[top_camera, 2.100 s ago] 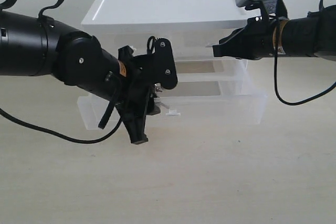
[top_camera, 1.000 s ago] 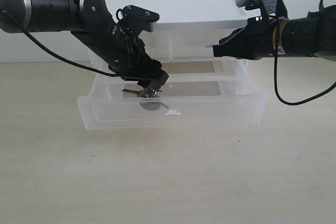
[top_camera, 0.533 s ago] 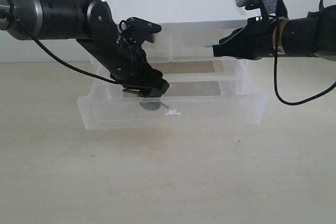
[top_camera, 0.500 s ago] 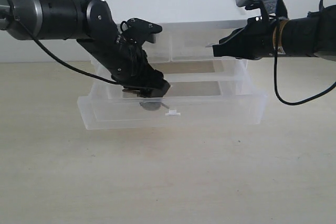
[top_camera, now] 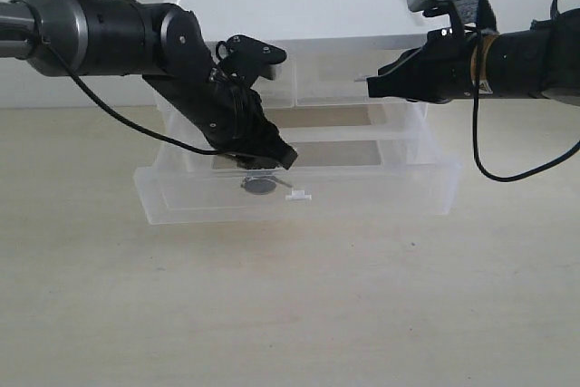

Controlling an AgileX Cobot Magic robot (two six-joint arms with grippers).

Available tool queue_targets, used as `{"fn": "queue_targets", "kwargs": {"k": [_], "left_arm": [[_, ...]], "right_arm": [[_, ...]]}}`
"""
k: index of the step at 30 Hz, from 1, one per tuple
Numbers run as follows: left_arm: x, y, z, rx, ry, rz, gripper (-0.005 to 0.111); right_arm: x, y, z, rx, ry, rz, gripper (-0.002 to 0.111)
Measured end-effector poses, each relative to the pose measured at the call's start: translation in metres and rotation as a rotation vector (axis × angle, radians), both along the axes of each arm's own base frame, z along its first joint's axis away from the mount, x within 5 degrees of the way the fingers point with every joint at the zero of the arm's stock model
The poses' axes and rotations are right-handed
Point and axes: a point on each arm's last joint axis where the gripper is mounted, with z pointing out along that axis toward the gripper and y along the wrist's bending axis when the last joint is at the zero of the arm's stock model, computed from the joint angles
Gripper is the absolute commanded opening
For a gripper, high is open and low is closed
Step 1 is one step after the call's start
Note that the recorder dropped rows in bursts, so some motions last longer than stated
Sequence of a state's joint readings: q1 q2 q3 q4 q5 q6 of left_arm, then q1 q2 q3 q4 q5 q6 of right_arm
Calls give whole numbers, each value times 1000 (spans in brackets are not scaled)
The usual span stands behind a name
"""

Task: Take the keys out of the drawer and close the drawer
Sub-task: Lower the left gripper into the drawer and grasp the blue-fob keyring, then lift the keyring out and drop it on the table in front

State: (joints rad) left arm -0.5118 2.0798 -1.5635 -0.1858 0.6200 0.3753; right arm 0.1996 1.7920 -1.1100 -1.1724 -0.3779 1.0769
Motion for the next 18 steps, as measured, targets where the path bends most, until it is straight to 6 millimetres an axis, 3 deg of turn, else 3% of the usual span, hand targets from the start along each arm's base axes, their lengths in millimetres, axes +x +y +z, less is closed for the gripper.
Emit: {"fn": "queue_targets", "kwargs": {"k": [5,18], "left_arm": [[-2,3,10,25,-21,-18,4],[-25,18,61,-5,-139,-36,4]], "right_arm": [[0,0,0,0,0,0,0],[0,0,0,-2,-1,1,0]]}}
